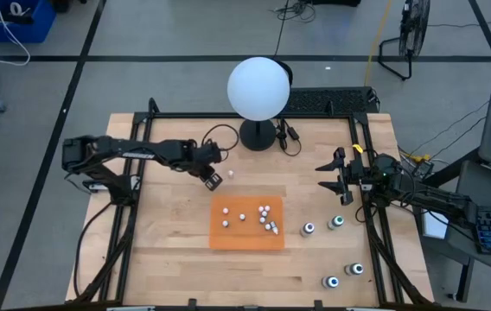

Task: Pick & Place food coloring
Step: Put the small purple food coloring bottle into the orange container

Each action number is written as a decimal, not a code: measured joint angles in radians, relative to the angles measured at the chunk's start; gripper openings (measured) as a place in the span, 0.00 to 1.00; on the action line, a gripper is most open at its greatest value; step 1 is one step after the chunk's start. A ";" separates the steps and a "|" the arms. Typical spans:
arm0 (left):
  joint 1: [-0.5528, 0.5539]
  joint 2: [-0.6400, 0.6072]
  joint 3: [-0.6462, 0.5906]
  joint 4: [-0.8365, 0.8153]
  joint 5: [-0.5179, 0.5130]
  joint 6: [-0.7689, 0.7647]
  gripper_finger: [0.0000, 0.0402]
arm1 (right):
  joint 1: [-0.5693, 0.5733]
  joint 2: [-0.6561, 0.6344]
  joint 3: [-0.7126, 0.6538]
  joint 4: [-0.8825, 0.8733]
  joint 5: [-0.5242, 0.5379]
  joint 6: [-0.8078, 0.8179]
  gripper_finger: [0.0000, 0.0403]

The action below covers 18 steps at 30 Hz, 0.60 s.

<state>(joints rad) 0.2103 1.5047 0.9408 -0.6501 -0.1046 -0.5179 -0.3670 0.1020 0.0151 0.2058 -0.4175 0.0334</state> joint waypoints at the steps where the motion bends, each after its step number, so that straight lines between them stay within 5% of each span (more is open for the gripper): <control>1: -0.012 -0.014 0.005 -0.015 0.000 -0.014 0.17 | 0.000 0.000 0.000 0.000 0.000 0.000 0.51; 9: -0.191 -0.045 0.135 -0.103 -0.013 -0.087 0.17 | 0.000 0.000 0.000 0.000 0.000 0.000 0.52; 18: -0.356 0.081 0.259 -0.029 -0.103 -0.092 0.17 | 0.000 0.000 0.000 0.000 0.000 0.000 0.51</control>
<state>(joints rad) -0.1457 1.5855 1.1999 -0.6786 -0.2072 -0.6095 -0.3668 0.1020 0.0154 0.2058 -0.4175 0.0334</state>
